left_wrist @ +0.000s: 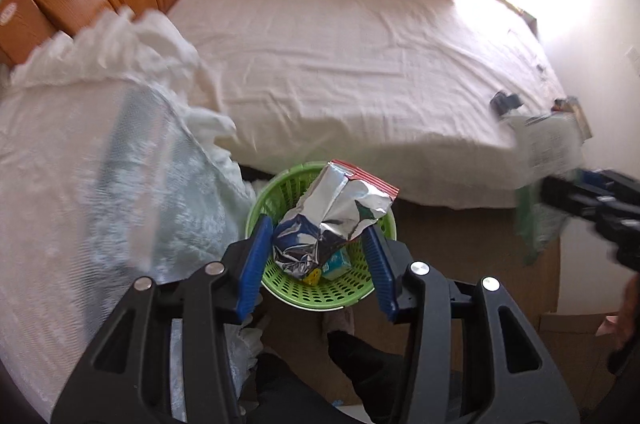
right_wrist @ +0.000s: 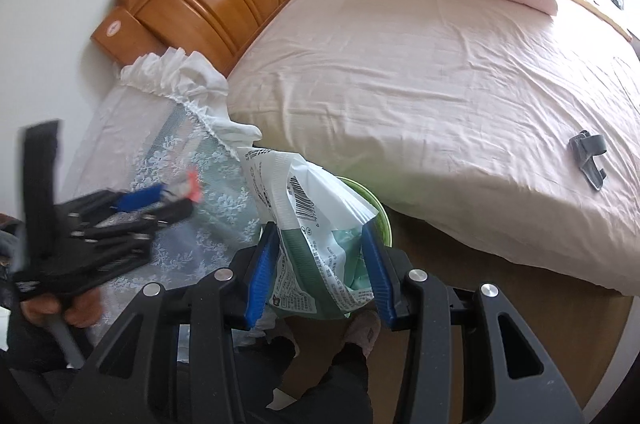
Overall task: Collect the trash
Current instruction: 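Carry both packets to the wastebasket and open both tools to drop them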
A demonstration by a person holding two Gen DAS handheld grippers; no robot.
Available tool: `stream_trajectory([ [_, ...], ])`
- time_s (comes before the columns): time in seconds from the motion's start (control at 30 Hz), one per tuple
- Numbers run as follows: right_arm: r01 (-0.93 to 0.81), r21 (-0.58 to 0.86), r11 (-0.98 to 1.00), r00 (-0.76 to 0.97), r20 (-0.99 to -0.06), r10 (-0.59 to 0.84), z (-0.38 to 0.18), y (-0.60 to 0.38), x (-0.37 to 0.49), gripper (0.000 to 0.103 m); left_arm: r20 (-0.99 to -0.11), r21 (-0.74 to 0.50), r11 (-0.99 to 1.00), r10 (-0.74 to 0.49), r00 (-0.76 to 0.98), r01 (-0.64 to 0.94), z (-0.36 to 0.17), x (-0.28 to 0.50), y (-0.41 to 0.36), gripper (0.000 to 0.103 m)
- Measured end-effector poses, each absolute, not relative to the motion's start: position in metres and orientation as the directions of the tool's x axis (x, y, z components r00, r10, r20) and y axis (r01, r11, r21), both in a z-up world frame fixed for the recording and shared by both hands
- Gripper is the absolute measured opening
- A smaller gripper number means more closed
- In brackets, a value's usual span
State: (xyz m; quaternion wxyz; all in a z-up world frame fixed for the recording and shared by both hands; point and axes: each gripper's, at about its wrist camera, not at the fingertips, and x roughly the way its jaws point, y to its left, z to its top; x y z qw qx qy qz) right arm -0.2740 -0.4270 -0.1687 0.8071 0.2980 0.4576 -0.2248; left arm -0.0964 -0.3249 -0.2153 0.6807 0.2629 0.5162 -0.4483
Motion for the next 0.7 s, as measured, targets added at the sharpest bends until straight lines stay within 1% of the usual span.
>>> stream_trajectory([
  [0.1,0.635,0.271,0.724,0.473,-0.877,-0.086,-0.171,-0.429,-0.275,0.044,-0.958,-0.133,0.473,-0.285,0.009,0.871,-0.259,-0.093,-0.339,0.046],
  [0.2,0.634,0.263,0.727,0.458,-0.885,-0.079,-0.176,-0.433,-0.273,0.044,-0.97,-0.113,0.474,-0.244,0.007,0.873,-0.291,-0.092,-0.347,0.046],
  [0.37,0.636,0.258,0.727,0.436,-0.898,-0.063,-0.185,-0.435,-0.273,0.044,-0.977,-0.106,0.473,-0.214,-0.002,0.875,-0.313,-0.096,-0.352,0.047],
  [0.43,0.634,0.258,0.729,0.431,-0.901,-0.056,-0.188,-0.435,-0.272,0.044,-0.974,-0.111,0.485,-0.225,0.001,0.867,-0.311,-0.096,-0.351,0.053],
  [0.5,0.632,0.259,0.73,0.426,-0.904,-0.048,-0.192,-0.436,-0.27,0.044,-0.972,-0.117,0.501,-0.234,0.004,0.858,-0.307,-0.095,-0.35,0.075],
  [0.53,0.632,0.26,0.73,0.425,-0.904,-0.046,-0.193,-0.436,-0.269,0.044,-0.971,-0.115,0.507,-0.24,0.012,0.854,-0.304,-0.094,-0.348,0.078],
  [0.6,0.632,0.264,0.729,0.425,-0.904,-0.04,-0.197,-0.437,-0.266,0.044,-0.966,-0.112,0.511,-0.257,0.027,0.852,-0.295,-0.094,-0.345,0.086],
  [0.67,0.631,0.265,0.729,0.425,-0.905,-0.038,-0.201,-0.438,-0.264,0.044,-0.965,-0.105,0.512,-0.259,0.037,0.852,-0.289,-0.094,-0.343,0.091],
  [0.7,0.632,0.263,0.729,0.421,-0.906,-0.039,-0.204,-0.44,-0.263,0.044,-0.964,-0.1,0.513,-0.263,0.044,0.853,-0.284,-0.094,-0.341,0.092],
])
